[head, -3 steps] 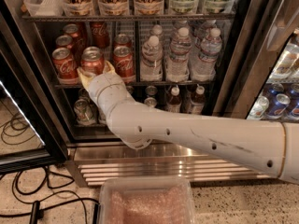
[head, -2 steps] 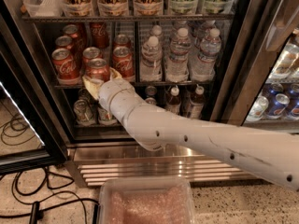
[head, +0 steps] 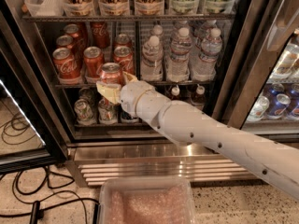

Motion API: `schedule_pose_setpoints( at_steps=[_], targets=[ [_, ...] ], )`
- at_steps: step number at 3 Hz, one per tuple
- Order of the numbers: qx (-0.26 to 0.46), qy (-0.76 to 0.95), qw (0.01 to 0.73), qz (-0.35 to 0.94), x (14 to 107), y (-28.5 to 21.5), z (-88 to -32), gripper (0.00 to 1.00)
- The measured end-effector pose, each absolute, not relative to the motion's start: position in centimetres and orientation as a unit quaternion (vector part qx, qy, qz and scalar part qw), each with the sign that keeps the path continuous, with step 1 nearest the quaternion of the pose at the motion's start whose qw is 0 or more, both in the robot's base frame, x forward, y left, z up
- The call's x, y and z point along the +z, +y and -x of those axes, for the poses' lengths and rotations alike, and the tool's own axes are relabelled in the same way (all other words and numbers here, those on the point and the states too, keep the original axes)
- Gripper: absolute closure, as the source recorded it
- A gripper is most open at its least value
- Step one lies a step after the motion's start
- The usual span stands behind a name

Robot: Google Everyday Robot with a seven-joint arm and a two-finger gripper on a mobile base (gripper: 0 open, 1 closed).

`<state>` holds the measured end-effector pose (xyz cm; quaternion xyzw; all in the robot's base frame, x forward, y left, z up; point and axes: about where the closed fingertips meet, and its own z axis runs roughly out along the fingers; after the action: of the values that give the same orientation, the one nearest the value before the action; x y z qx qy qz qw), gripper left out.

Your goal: Pick coke can from middle shelf of fridge

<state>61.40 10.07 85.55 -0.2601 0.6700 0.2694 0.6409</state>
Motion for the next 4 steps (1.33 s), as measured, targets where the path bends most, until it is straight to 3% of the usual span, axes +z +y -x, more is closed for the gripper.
schedule_pose_setpoints(
  at_steps=[4],
  targets=[
    [0.349, 0.657, 0.577, 0.338, 88.0, 5.1, -57.7, 1.00]
  ],
)
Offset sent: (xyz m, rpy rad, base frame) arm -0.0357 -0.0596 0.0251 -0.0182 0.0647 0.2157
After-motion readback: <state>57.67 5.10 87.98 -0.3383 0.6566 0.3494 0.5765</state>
